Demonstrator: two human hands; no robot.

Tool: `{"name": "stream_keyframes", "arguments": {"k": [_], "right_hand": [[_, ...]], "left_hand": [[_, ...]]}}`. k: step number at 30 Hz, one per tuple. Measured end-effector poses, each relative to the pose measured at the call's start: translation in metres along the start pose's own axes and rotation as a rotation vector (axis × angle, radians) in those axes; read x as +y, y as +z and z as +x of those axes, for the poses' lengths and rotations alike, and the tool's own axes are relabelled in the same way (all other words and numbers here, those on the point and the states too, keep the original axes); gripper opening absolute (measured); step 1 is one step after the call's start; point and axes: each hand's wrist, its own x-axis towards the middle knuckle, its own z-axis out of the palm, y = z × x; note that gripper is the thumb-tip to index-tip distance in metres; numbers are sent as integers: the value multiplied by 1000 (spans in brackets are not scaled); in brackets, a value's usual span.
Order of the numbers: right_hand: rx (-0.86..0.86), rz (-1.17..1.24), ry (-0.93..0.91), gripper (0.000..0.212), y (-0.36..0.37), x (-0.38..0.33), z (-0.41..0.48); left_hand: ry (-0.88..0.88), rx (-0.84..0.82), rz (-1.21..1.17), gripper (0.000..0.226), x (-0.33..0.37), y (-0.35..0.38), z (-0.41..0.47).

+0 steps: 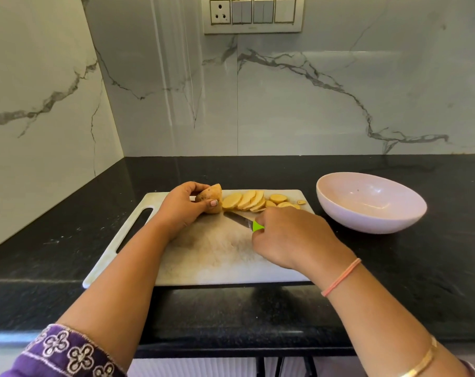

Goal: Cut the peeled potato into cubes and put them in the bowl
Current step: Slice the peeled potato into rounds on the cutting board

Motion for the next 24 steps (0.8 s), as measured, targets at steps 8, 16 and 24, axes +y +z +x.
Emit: {"name": "stream_keyframes", "arguments": {"k": [8, 16, 24], "right_hand": [[126, 260, 61, 16, 15, -2, 7], [93, 141, 82, 25, 39, -19, 13], [139, 113, 89, 28, 45, -9, 13]], "left_hand": [[-30, -16, -32, 45, 1, 2, -3], [-29, -26, 9, 47, 9, 5, -7], [-24, -52, 53, 48, 14, 4, -6]]}}
